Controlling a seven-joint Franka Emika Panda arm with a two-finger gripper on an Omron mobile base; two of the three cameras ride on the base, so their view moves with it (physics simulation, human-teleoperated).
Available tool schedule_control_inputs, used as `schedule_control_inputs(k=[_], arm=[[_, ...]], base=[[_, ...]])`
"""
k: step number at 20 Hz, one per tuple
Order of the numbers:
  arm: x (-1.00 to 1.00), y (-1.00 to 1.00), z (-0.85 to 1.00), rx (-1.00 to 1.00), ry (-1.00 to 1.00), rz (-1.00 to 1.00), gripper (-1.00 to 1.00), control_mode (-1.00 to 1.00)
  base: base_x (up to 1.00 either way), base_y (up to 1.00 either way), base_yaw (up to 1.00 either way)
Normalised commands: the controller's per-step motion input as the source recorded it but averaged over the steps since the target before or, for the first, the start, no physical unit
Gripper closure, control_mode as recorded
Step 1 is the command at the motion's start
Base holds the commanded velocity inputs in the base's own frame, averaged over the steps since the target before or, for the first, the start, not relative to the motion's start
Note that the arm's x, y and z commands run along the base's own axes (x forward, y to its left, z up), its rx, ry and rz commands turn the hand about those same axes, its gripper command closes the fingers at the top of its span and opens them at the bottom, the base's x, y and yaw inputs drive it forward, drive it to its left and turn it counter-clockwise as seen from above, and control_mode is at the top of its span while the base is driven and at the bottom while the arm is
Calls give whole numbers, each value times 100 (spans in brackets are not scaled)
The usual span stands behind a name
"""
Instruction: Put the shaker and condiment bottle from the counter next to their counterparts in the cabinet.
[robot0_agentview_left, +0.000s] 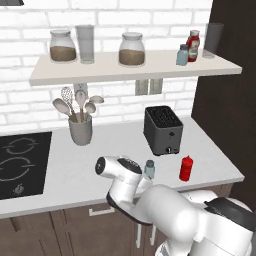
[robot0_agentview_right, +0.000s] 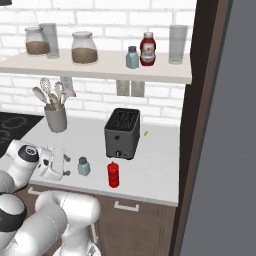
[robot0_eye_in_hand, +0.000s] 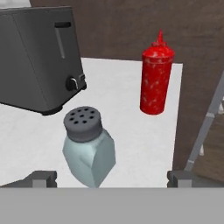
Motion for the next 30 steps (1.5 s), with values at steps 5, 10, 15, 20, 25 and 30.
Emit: schedule_control_inputs(k=[5,10,15,20,25,30], arm=[[14,-2,0,-2,5,0,-100,-100],[34,1,-4,0,4,1,-100,-100],[26,0,-3,-1,4,2,-100,-100],[1,-2,-1,-5,2,0,-100,-100],[0,-3,-3,-6,2,0,-100,-100],[1,0,-2,-6,2,0,-100,-100]], base=[[0,0,0],[0,0,0],[0,0,0],[0,0,0],[0,0,0],[0,0,0]])
